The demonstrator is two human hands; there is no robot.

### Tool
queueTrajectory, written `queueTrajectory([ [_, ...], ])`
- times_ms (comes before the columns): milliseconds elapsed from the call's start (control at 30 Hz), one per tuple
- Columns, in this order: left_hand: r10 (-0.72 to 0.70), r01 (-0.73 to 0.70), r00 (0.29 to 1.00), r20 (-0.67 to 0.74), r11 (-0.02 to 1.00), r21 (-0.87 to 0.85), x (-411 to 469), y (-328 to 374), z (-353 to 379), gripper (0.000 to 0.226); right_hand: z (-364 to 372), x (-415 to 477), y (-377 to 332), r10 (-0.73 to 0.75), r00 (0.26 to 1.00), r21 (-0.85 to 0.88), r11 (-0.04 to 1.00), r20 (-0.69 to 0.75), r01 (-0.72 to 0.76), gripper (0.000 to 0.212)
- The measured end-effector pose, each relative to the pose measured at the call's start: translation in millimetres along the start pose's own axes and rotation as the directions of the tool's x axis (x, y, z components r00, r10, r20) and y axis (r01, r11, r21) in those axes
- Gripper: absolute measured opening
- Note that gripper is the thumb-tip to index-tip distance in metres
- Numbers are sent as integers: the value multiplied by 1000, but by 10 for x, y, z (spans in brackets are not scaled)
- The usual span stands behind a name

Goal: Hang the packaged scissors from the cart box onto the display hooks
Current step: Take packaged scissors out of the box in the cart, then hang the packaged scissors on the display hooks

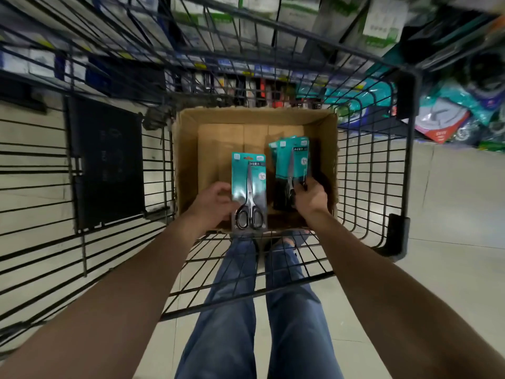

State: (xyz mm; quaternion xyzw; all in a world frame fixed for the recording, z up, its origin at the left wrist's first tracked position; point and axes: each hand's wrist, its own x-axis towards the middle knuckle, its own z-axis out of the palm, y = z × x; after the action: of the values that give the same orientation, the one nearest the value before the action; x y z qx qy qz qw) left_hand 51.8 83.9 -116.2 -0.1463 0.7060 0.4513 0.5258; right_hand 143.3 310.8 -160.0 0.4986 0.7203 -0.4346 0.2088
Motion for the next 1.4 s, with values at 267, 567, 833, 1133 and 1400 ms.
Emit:
queueTrajectory([
  [267, 124, -118, 991, -51, 987, 106, -802, 644, -9, 23, -688, -839, -345, -21, 997, 366, 931, 74, -8, 23],
  [567, 321, -319, 947, 22, 928, 190, -1522, 1458, 362, 15, -1730, -1643, -658, -4, 1000, 595, 803, -12, 10, 31],
  [833, 469, -506, 863, 189, 805, 311, -2026, 2387, 1358, 13, -3086, -2081, -312, -92, 970, 661, 717, -227, 222, 20],
  [1133, 647, -714, 699, 304, 613, 336, -2888, 3112, 3614, 26, -5064, -2465, 1059, -111, 866, 585, 694, -488, 419, 28],
  [1400, 694, -796, 603, 393, 548, 255, -3528, 3269, 5610, 28, -6597, -2875, 2372, -59, 755, 527, 681, -653, 509, 20],
])
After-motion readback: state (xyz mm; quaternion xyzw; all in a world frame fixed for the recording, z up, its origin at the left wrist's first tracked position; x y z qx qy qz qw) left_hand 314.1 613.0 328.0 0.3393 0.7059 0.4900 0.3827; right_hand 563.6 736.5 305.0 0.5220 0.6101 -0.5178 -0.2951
